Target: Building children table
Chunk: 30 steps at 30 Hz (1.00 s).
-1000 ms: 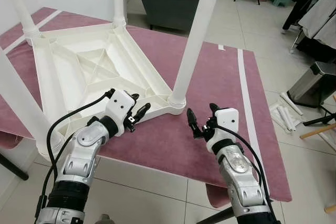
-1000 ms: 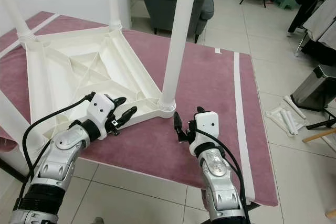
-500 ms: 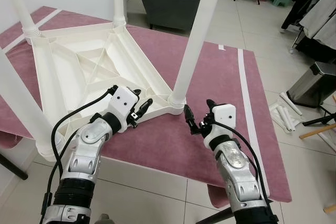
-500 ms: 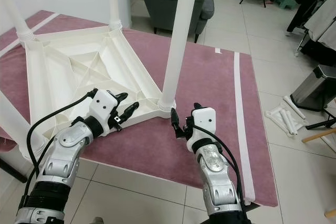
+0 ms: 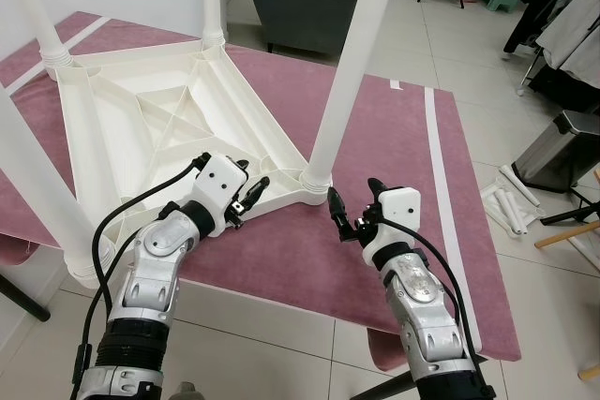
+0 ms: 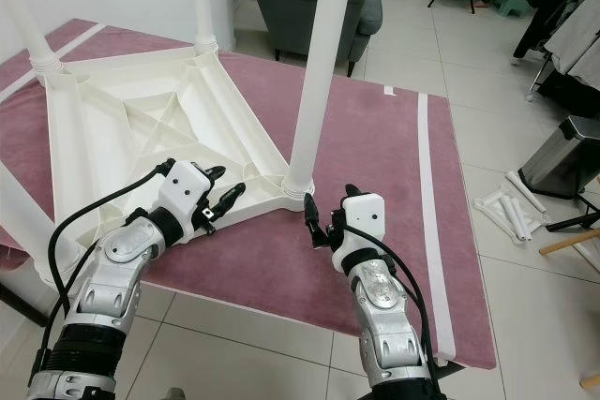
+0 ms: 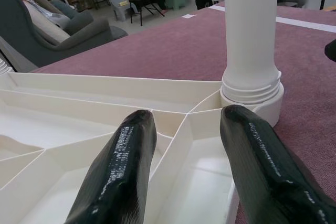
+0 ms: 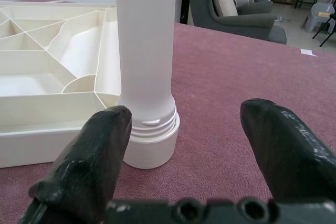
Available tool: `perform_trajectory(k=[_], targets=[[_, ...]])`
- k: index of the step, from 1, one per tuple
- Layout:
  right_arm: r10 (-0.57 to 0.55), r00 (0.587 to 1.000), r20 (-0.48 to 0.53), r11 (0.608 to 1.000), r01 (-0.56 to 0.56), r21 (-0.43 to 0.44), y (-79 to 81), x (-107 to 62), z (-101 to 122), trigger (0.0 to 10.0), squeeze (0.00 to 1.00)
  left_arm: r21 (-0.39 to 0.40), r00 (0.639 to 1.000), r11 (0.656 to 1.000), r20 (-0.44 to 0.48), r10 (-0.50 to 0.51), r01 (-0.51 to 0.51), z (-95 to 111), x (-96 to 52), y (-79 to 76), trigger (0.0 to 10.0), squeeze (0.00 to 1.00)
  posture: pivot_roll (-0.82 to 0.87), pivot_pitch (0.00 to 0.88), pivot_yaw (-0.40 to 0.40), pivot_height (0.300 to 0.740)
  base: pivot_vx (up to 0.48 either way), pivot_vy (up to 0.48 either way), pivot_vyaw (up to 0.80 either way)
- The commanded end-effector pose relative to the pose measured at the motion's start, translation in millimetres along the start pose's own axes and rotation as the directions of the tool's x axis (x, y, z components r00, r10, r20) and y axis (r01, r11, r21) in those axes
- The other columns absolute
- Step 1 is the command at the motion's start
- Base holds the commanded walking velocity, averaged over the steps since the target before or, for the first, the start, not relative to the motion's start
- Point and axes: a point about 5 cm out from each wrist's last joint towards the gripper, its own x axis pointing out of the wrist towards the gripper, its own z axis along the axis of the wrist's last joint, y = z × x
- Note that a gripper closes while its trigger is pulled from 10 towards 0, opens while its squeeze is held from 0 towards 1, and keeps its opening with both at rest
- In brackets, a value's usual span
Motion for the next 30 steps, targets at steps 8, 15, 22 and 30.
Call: perform_trajectory(k=[8,15,22,30], targets=[[-0.017,1.0,0.0,1.0,0.017,-0.008,-4.0,0.0,-2,10.0,0.0,-0.013,0.992,1.0,-0.123,-0.021,0.019,1,8.0,-0.2,10.0,0.0,0.15,0.0,-0.039,0.74,0.0,0.0,0.0],[-0.024,1.0,0.003,1.0,0.024,-0.008,-3.7,0.6,-2,10.0,0.0,-0.003,0.949,0.979,-0.246,-0.198,0.204,-2,13.0,-1.4,10.0,0.0,0.14,0.0,-0.032,0.74,0.0,0.0,0.0],[-0.035,0.999,0.002,0.999,0.035,-0.008,-4.8,-1.9,-3,10.0,0.0,0.007,0.914,0.957,-0.301,-0.274,0.289,-5,19.0,0.7,10.0,0.0,0.13,0.0,-0.024,0.74,0.0,0.0,0.0],[-0.032,0.999,0.003,0.999,0.032,-0.011,-4.3,-1.5,-2,10.0,0.0,0.034,0.884,0.943,-0.361,-0.297,0.33,-11,32.6,1.9,10.0,0.0,0.13,0.0,-0.027,0.74,0.0,0.0,0.0]])
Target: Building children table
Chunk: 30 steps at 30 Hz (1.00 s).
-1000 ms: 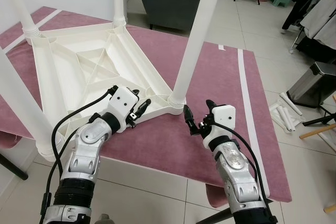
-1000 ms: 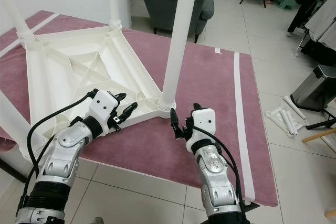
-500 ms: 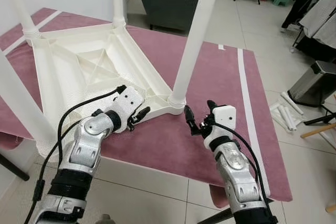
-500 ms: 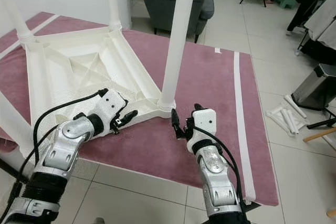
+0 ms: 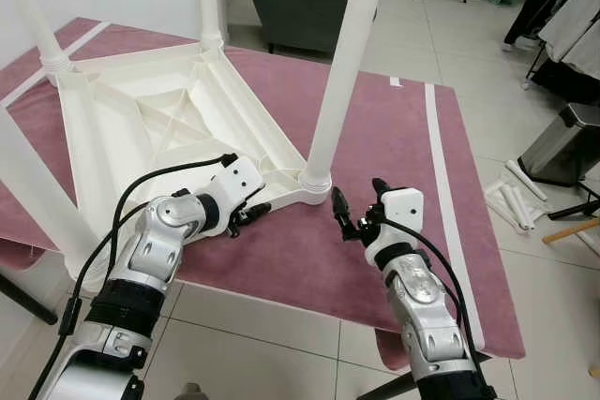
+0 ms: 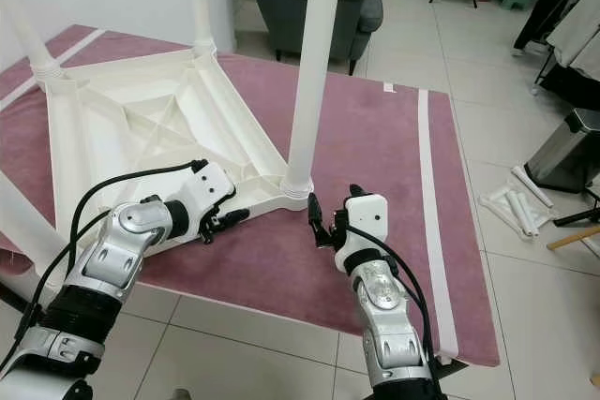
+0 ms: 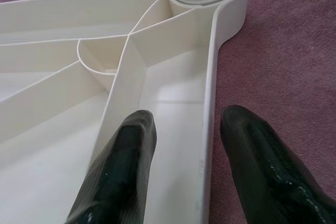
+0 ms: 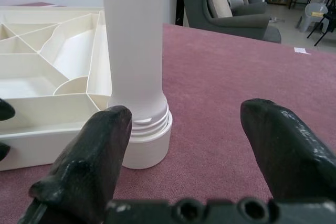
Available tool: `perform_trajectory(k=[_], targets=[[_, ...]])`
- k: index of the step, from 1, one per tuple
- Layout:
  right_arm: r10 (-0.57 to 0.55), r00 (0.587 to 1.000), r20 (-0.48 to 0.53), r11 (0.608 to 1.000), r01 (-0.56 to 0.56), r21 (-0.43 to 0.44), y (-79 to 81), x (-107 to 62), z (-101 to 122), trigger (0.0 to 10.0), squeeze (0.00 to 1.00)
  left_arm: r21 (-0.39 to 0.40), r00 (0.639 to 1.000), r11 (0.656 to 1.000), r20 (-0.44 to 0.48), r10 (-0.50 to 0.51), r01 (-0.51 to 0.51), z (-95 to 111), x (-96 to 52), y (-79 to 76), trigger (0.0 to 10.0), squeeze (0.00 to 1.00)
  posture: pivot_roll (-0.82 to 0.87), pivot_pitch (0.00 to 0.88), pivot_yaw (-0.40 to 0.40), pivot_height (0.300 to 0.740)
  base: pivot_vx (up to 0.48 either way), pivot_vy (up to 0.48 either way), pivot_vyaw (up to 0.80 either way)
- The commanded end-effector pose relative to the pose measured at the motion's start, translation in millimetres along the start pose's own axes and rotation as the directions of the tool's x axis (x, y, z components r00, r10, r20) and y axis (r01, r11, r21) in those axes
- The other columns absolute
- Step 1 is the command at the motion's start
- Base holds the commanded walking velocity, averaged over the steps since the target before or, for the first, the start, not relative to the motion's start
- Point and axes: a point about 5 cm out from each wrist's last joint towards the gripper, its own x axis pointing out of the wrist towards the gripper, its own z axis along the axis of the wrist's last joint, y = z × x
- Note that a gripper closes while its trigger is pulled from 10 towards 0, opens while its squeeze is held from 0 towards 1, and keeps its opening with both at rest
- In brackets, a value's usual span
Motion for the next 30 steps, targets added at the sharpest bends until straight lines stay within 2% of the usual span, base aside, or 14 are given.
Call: perform_trajectory(k=[1,9,10,12,13,14,15,16,17,18,26,30], targets=[[-0.005,1.0,-0.004,1.0,0.005,-0.002,-1.0,-0.6,-1,10.0,0.0,0.032,1.0,0.999,-0.009,-0.02,0.02,4,4.7,-1.0,10.0,0.0,0.13,0.0,-0.027,0.74,0.0,0.0,0.0],[-0.005,1.0,-0.003,1.0,0.005,-0.002,0.2,-0.6,-2,10.0,0.0,0.087,0.996,0.995,-0.077,-0.039,0.045,0,17.8,-0.3,10.0,0.0,0.13,0.0,-0.024,0.74,0.0,0.0,0.0],[-0.005,1.0,-0.003,1.0,0.005,-0.002,0.4,-0.6,-2,10.0,0.0,0.092,0.995,0.994,-0.088,-0.044,0.052,-1,19.3,-0.6,8.5,0.0,0.12,0.0,-0.021,0.74,0.0,0.0,0.0],[-0.006,1.0,-0.003,1.0,0.006,-0.002,0.5,-0.6,-2,10.0,0.0,0.095,0.994,0.994,-0.094,-0.048,0.057,-2,20.2,-0.9,8.5,0.0,0.12,0.0,-0.021,0.74,0.0,0.0,0.0],[-0.007,1.0,-0.003,1.0,0.007,-0.003,0.3,-0.7,-2,10.0,0.0,0.098,0.993,0.993,-0.101,-0.058,0.068,-4,21.1,-1.7,7.7,0.0,0.12,0.0,-0.019,0.74,0.0,0.0,0.0],[-0.009,1.0,-0.003,1.0,0.009,-0.003,0.0,-1.0,-2,10.0,0.0,0.102,0.992,0.992,-0.112,-0.067,0.078,-5,22.5,-1.5,4.9,0.0,0.12,0.0,-0.019,0.74,0.0,0.0,0.0],[-0.011,1.0,-0.003,1.0,0.011,-0.003,-0.2,-1.2,-2,10.0,0.0,0.106,0.99,0.991,-0.118,-0.072,0.084,-6,23.3,-1.3,4.9,0.0,0.12,0.0,-0.019,0.74,0.0,0.0,0.0],[-0.012,1.0,-0.003,1.0,0.012,-0.003,-0.4,-1.4,-2,10.0,0.0,0.106,0.99,0.991,-0.123,-0.073,0.086,-7,23.9,-0.6,2.6,0.0,0.12,0.0,-0.018,0.74,0.0,0.0,0.0],[-0.013,1.0,-0.003,1.0,0.013,-0.004,-0.5,-1.5,-2,10.0,0.0,0.106,0.99,0.991,-0.125,-0.072,0.086,-8,24.1,0.0,2.6,0.0,0.12,0.0,-0.018,0.74,0.0,0.0,0.0],[-0.014,1.0,-0.003,1.0,0.014,-0.004,-0.6,-1.5,-2,10.0,0.0,0.109,0.989,0.99,-0.125,-0.073,0.087,-8,24.2,0.5,0.0,0.0,0.12,0.0,-0.018,0.74,0.0,0.0,0.0],[-0.016,1.0,-0.003,1.0,0.016,-0.003,-0.3,-1.8,-2,10.0,0.0,0.142,0.984,0.978,-0.11,-0.137,0.152,-7,22.6,-0.8,0.0,0.0,0.12,0.0,-0.017,0.74,0.0,0.0,0.0],[-0.017,1.0,-0.001,1.0,0.017,-0.003,-0.8,-1.5,-1,10.0,0.0,0.212,0.973,0.95,-0.082,-0.216,0.229,-4,16.6,-5.5,0.0,0.0,0.12,0.0,-0.017,0.74,0.0,0.0,0.0]])
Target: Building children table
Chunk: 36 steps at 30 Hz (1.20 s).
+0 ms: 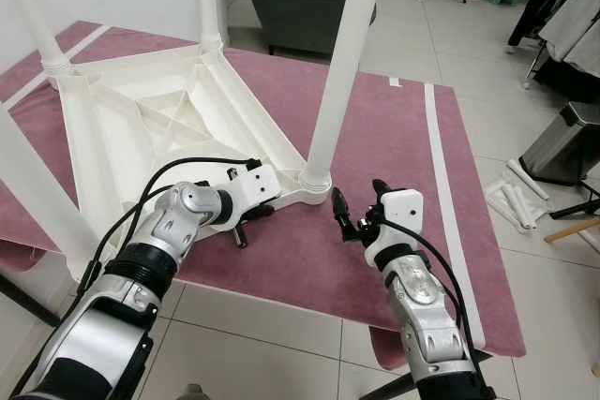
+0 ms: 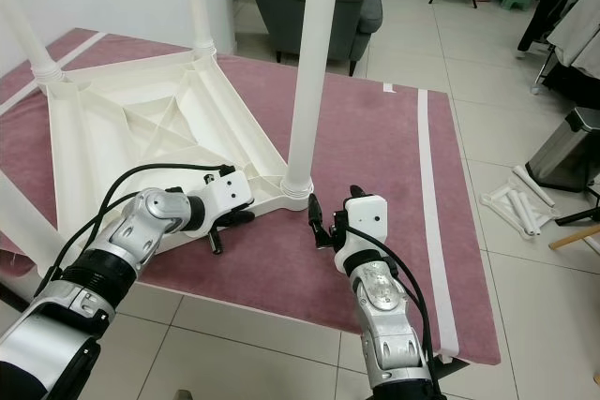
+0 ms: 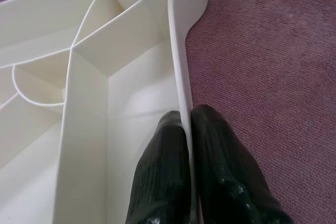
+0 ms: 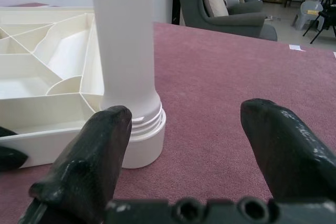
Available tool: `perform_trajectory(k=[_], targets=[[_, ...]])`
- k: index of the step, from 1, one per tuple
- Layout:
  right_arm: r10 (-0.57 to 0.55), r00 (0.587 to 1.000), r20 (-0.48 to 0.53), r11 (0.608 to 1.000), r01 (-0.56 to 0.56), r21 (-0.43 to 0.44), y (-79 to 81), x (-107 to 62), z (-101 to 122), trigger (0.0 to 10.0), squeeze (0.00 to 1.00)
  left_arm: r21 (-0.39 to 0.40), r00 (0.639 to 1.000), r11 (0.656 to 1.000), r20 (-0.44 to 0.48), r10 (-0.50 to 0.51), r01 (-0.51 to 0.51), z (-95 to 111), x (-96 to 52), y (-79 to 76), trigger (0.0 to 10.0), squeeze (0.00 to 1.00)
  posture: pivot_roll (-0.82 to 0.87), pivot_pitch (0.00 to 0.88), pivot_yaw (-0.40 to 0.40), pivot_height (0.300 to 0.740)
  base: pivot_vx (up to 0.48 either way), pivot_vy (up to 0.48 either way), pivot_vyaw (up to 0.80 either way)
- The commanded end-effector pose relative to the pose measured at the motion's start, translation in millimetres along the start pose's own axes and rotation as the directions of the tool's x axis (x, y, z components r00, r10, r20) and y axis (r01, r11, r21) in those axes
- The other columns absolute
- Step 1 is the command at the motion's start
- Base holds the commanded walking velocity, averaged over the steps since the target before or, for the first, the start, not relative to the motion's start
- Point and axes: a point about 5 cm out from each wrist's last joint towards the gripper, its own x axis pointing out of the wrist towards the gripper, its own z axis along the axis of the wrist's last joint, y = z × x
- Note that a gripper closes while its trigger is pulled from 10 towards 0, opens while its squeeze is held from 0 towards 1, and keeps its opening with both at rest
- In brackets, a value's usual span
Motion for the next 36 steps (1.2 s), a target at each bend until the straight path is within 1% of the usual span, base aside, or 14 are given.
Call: perform_trajectory(k=[1,5,7,15,16,18,19,20,22,24,26,29,34,36], targets=[[-0.009,1.0,0.001,1.0,0.009,-0.002,-0.7,-0.9,0,10.0,0.0,0.061,0.999,0.997,0.008,-0.045,0.044,0,0.1,-6.4,0.0,0.0,0.12,0.0,-0.017,0.74,0.0,0.0,0.0],[0.005,1.0,0.01,1.0,-0.005,-0.008,-2.3,-0.1,3,10.0,0.0,0.196,0.988,0.972,0.058,-0.146,0.132,7,-10.9,-11.5,0.0,0.0,0.13,0.0,-0.016,0.74,0.0,0.0,0.0],[0.066,0.997,0.025,0.998,-0.066,-0.018,0.3,-0.2,10,10.0,0.0,0.306,0.973,0.933,0.072,-0.221,0.19,12,-20.3,-16.5,0.0,0.0,0.13,0.0,-0.017,0.74,0.0,0.0,0.0],[0.066,0.997,0.025,0.998,-0.066,-0.018,0.3,-0.2,10,10.0,0.0,0.306,0.973,0.933,0.072,-0.221,0.19,12,-20.3,-16.5,0.0,0.0,0.13,0.0,-0.017,0.74,0.0,0.0,0.0],[0.246,0.968,0.038,0.969,-0.245,-0.027,16.0,-4.2,21,10.0,0.0,0.424,0.96,0.884,0.096,-0.262,0.199,23,-26.5,-18.3,0.0,0.0,0.13,0.0,-0.02,0.74,0.0,0.0,0.0],[0.246,0.968,0.038,0.969,-0.245,-0.027,16.0,-4.2,21,10.0,0.0,0.424,0.96,0.884,0.096,-0.262,0.199,23,-26.5,-18.3,0.0,0.0,0.13,0.0,-0.02,0.74,0.0,0.0,0.0],[0.394,0.918,0.029,0.919,-0.394,-0.022,30.6,-10.8,26,10.0,0.0,0.487,0.954,0.854,0.123,-0.275,0.183,32,-26.5,-18.8,0.0,0.0,0.13,0.0,-0.023,0.74,0.0,0.0,0.0],[0.394,0.918,0.029,0.919,-0.394,-0.022,30.6,-10.8,26,10.0,0.0,0.487,0.954,0.854,0.123,-0.275,0.183,32,-26.5,-18.8,0.0,0.0,0.13,0.0,-0.023,0.74,0.0,0.0,0.0],[0.581,0.814,-0.002,0.814,-0.581,-0.005,47.7,-24.5,28,10.0,0.0,0.565,0.937,0.804,0.147,-0.318,0.184,41,-25.4,-23.6,0.0,0.0,0.13,0.0,-0.022,0.74,0.0,0.0,0.0],[0.649,0.76,-0.034,0.76,-0.65,0.003,48.8,-32.3,26,10.0,0.0,0.593,0.923,0.775,0.13,-0.362,0.22,39,-26.3,-29.5,0.0,0.0,0.13,0.0,-0.021,0.74,0.0,0.0,0.0],[0.649,0.76,-0.034,0.76,-0.65,0.003,48.8,-32.3,26,10.0,0.0,0.593,0.923,0.775,0.13,-0.362,0.22,39,-26.3,-29.5,0.0,0.0,0.13,0.0,-0.021,0.74,0.0,0.0,0.0],[0.734,0.675,-0.078,0.677,-0.736,0.003,41.5,-43.4,28,10.0,0.0,0.613,0.922,0.758,0.123,-0.367,0.221,38,-28.9,-31.3,0.0,0.0,0.13,0.0,-0.021,0.74,0.0,0.0,0.0],[0.788,0.609,-0.095,0.613,-0.79,0.02,38.5,-48.5,31,10.0,0.0,0.629,0.918,0.746,0.128,-0.376,0.218,38,-27.7,-34.2,0.0,0.0,0.13,0.0,-0.022,0.74,0.0,0.0,0.0],[0.839,0.531,-0.115,0.539,-0.841,0.048,35.4,-51.7,36,10.0,0.0,0.647,0.911,0.733,0.146,-0.386,0.207,40,-25.1,-38.3,0.0,0.0,0.14,0.0,-0.027,0.74,0.0,0.0,0.0]])
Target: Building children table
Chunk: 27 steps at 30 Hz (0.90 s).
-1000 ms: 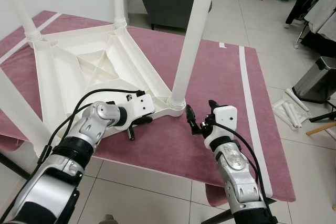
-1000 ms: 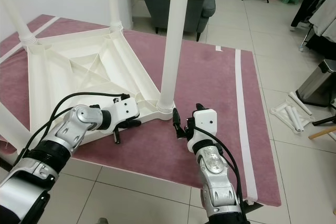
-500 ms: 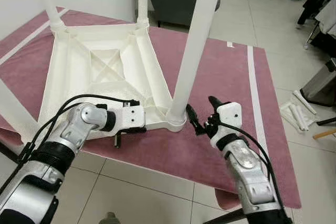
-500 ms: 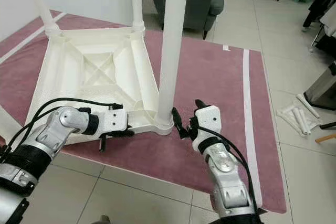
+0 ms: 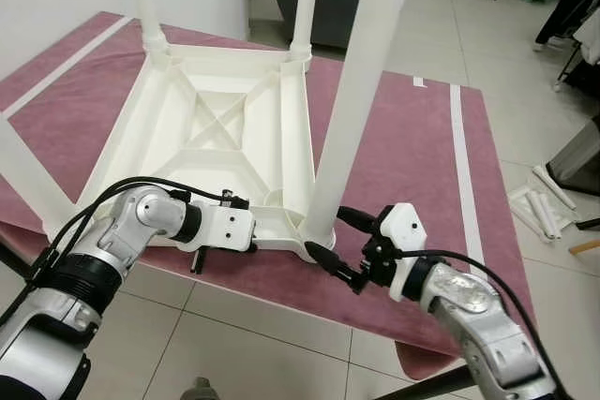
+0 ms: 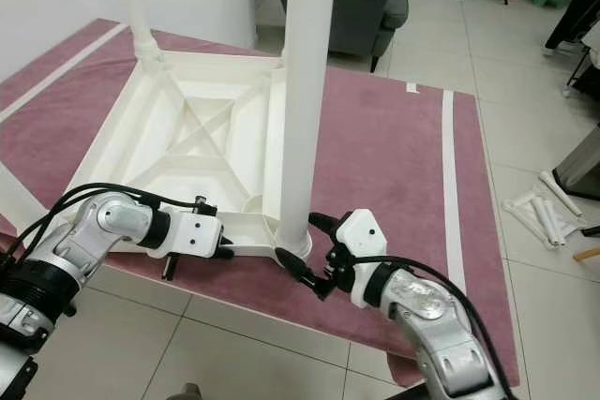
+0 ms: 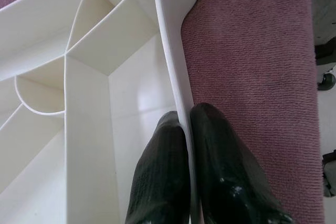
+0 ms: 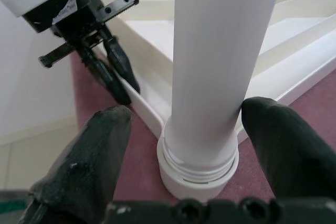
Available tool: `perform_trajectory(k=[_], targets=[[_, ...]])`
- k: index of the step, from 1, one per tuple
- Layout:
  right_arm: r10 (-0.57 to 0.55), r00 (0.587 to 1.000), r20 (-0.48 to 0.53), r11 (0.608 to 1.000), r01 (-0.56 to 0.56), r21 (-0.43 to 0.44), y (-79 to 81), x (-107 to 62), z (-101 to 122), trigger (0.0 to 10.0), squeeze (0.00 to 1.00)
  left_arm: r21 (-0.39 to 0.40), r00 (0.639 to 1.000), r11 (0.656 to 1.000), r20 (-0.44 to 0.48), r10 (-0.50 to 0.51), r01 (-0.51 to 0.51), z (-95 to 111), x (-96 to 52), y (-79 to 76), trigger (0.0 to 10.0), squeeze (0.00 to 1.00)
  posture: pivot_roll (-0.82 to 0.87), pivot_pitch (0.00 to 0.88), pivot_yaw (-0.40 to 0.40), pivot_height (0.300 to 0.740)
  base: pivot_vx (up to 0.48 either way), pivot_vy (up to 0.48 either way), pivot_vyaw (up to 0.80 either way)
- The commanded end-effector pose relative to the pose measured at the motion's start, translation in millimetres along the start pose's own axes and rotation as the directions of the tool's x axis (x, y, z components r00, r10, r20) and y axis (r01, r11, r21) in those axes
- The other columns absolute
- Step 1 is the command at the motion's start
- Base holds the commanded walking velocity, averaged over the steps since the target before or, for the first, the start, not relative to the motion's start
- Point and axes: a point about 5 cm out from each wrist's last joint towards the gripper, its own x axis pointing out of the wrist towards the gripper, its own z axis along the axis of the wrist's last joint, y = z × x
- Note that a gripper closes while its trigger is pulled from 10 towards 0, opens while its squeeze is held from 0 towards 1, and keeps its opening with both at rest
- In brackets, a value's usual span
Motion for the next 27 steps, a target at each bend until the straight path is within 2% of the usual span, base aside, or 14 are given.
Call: perform_trajectory(k=[1,3,7,10,11,12,13,18,21,22,24,25,26,27], targets=[[0.238,0.971,0.031,0.971,-0.239,0.02,22.8,8.1,9,10.0,0.0,0.25,0.988,0.966,0.155,0.024,-0.063,46,16.0,12.9,0.0,0.0,0.14,0.0,-0.03,0.74,0.0,0.0,0.0],[0.224,0.974,0.032,0.974,-0.225,0.01,19.0,8.3,10,10.0,0.0,0.252,0.987,0.966,0.157,0.018,-0.058,46,16.4,12.2,0.0,0.0,0.14,0.0,-0.033,0.74,0.0,0.0,0.0],[0.072,0.994,0.086,0.996,-0.076,0.046,-5.2,23.6,13,10.0,0.0,0.252,0.985,0.965,0.168,0.024,-0.067,46,16.6,10.8,0.0,0.0,0.15,0.0,-0.037,0.74,0.0,0.0,0.0],[0.039,0.993,0.109,0.996,-0.047,0.07,-11.4,33.1,14,10.0,0.0,0.253,0.985,0.965,0.168,0.026,-0.068,45,16.5,10.1,0.0,0.0,0.15,0.0,-0.037,0.74,0.0,0.0,0.0],[0.029,0.991,0.13,0.994,-0.042,0.099,-13.7,39.4,15,10.0,0.0,0.252,0.986,0.965,0.164,0.029,-0.071,44,16.2,9.8,2.9,0.0,0.16,0.0,-0.035,0.74,0.0,0.0,0.0],[0.023,0.989,0.144,0.992,-0.04,0.121,-15.2,43.9,16,10.0,0.0,0.25,0.986,0.965,0.162,0.032,-0.072,44,16.0,9.6,4.6,0.0,0.16,0.0,-0.035,0.74,0.0,0.0,0.0],[0.034,0.987,0.155,0.989,-0.055,0.138,-15.6,47.6,17,10.0,0.0,0.252,0.988,0.965,0.152,0.035,-0.073,43,15.8,9.5,10.0,0.0,0.16,0.0,-0.035,0.74,0.0,0.0,0.0],[0.07,0.985,0.156,0.985,-0.093,0.146,-17.0,52.2,17,10.0,0.0,0.255,0.986,0.96,0.146,0.079,-0.115,42,15.2,12.2,10.0,0.0,0.17,0.0,-0.04,0.74,0.0,0.0,0.0],[0.077,0.987,0.145,0.985,-0.097,0.142,-18.0,51.7,14,10.0,0.0,0.219,0.984,0.968,0.156,0.091,-0.124,42,14.3,12.1,10.0,0.0,0.17,0.0,-0.042,0.74,0.0,0.0,0.0],[0.077,0.987,0.14,0.985,-0.097,0.142,-17.9,50.5,13,10.0,0.0,0.189,0.983,0.975,0.163,0.089,-0.119,41,13.1,10.6,10.0,1.0,0.17,0.0,-0.043,0.74,0.0,0.0,0.0],[0.076,0.988,0.137,0.985,-0.096,0.144,-17.5,49.4,11,10.0,0.0,0.164,0.981,0.979,0.172,0.093,-0.121,41,12.0,9.4,10.0,1.0,0.17,0.0,-0.042,0.74,0.0,0.0,0.0],[0.075,0.988,0.137,0.984,-0.095,0.148,-16.2,48.8,10,10.0,0.0,0.14,0.974,0.978,0.188,0.129,-0.156,41,11.1,10.1,10.0,1.0,0.16,0.0,-0.041,0.74,0.0,0.0,0.0],[0.073,0.988,0.138,0.984,-0.094,0.154,-14.3,48.5,9,10.0,0.0,0.083,0.963,0.981,0.225,0.151,-0.173,45,9.7,10.1,10.0,0.69,0.16,0.0,-0.038,0.74,0.0,0.0,0.0],[0.072,0.988,0.14,0.983,-0.094,0.157,-13.1,48.6,8,10.0,0.0,0.045,0.954,0.982,0.251,0.165,-0.182,47,8.8,10.1,10.0,0.69,0.16,0.0,-0.038,0.74,0.0,0.0,0.0]])
